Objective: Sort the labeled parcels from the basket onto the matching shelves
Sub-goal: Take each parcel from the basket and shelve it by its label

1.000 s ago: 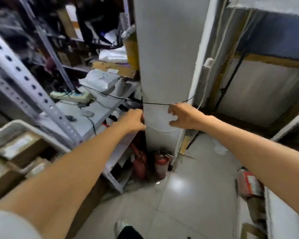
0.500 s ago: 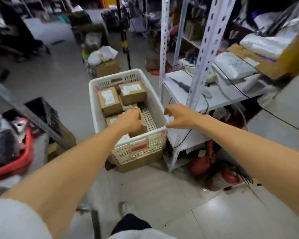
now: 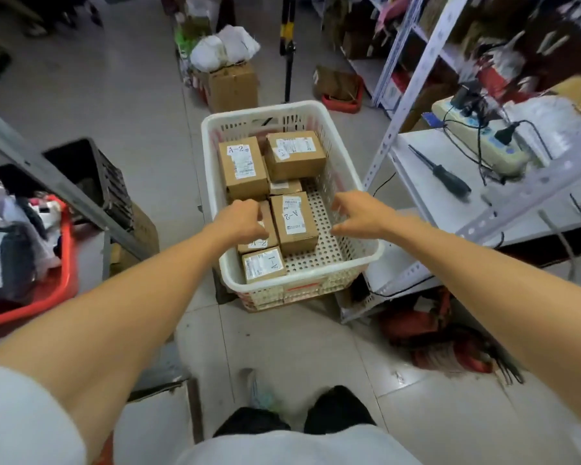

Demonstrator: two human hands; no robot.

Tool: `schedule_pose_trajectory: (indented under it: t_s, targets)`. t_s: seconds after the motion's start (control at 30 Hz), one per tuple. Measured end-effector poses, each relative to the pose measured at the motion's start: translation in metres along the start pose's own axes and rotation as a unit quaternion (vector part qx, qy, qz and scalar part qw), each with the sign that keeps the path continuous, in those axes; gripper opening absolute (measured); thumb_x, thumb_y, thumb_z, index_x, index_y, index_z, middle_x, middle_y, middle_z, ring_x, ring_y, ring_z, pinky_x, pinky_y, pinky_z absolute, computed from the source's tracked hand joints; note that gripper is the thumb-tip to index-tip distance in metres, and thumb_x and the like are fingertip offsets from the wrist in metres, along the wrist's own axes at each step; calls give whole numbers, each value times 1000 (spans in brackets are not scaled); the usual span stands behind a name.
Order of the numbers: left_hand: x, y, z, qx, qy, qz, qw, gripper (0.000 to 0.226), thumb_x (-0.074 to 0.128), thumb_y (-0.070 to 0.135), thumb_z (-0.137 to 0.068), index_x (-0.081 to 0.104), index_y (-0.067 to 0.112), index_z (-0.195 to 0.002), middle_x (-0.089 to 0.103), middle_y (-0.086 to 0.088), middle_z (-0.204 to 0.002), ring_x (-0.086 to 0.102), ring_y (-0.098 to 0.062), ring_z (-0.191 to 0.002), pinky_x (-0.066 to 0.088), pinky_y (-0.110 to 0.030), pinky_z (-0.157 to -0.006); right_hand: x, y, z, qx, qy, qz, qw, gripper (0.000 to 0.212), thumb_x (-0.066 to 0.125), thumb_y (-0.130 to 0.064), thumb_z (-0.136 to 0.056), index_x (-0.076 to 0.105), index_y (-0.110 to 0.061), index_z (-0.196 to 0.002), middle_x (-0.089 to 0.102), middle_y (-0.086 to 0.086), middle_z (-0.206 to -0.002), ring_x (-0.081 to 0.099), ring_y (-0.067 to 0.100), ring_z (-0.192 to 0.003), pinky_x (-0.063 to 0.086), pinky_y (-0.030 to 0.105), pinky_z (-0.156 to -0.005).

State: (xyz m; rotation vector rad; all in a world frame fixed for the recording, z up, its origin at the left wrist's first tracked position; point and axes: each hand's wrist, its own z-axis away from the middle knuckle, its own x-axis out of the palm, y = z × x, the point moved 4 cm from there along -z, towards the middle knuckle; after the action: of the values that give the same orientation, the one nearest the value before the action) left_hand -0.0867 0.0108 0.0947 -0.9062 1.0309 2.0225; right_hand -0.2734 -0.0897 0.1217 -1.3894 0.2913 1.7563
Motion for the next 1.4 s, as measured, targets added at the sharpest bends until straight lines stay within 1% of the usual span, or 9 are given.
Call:
schedule_pose_trajectory:
  t_s: [0.1, 0.33, 0.5, 0.63, 0.8, 0.93, 1.07, 1.23, 1.4]
  targets:
    - [10, -20, -21, -16, -14, 12, 1000, 46, 70, 26, -80, 57, 10, -121, 62, -8, -120, 59, -25, -107, 51, -41, -91, 18, 0, -29, -2, -36, 0, 999, 47, 67, -26, -83, 53, -5, -123, 58, 11, -122, 54, 21, -103, 44, 27, -82]
    - [44, -61, -75, -74, -40, 69, 994, 46, 70, 27, -81, 56, 10, -121, 62, -8, -119, 59, -26, -106, 51, -43, -92, 75, 6, -119, -22, -128, -9, 991, 51, 69, -21, -81, 50, -7, -127, 55, 12, -128, 54, 24, -113, 47, 31, -91]
    - [84, -80, -130, -134, -40, 132, 981, 40, 70, 29, -81, 57, 16, -117, 62, -8, -118, 59, -27, -105, 51, -42, -90, 153, 13, -178, -66, -222, 30, 972, 49, 74, -22, -78, 52, -8, -120, 54, 9, -118, 51, 21, -96, 41, 27, -74]
    - [111, -92, -178, -168, -32, 174, 970, 37, 70, 28, -80, 59, 18, -113, 64, -5, -113, 60, -23, -103, 49, -36, -86, 221, 23, -218, -89, -294, 72, 949, 67, 78, -29, -74, 46, -5, -129, 50, 15, -130, 51, 30, -113, 45, 35, -87]
    - [142, -122, -222, -193, -18, 196, 961, 29, 66, 24, -81, 61, 18, -109, 66, -5, -109, 61, -23, -101, 50, -37, -88, 298, 26, -256, -124, -303, 108, 939, 86, 78, -34, -73, 31, 0, -136, 36, 22, -137, 36, 35, -124, 42, 41, -96]
    - [161, -139, -241, -206, 10, 225, 952, 24, 55, 18, -85, 62, 19, -107, 62, 0, -100, 56, -18, -91, 45, -28, -78, 341, 27, -263, -158, -233, 160, 946, 104, 79, -34, -73, 15, 3, -146, 25, 22, -146, 29, 36, -130, 40, 41, -102]
    - [168, -147, -247, -224, 38, 267, 937, 22, 50, 12, -84, 63, 20, -99, 60, 4, -90, 56, -15, -79, 41, -24, -69, 350, 31, -263, -148, -174, 192, 954, 89, 81, -32, -67, 32, 0, -134, 36, 20, -135, 39, 33, -117, 39, 38, -95]
    - [168, -147, -252, -209, 39, 290, 933, 25, 50, 10, -83, 65, 16, -102, 60, 8, -78, 57, -10, -70, 47, -25, -67, 363, 55, -269, -23, -314, 53, 948, 95, 84, -40, -66, 28, -5, -134, 48, 21, -126, 49, 35, -113, 43, 41, -86]
    - [167, -145, -256, -195, 48, 285, 937, 24, 47, 9, -86, 64, 19, -99, 61, 4, -87, 61, -13, -79, 49, -24, -69, 367, 52, -284, -40, -365, 15, 930, 77, 80, -35, -74, 41, -15, -138, 61, 14, -123, 56, 32, -112, 42, 35, -83]
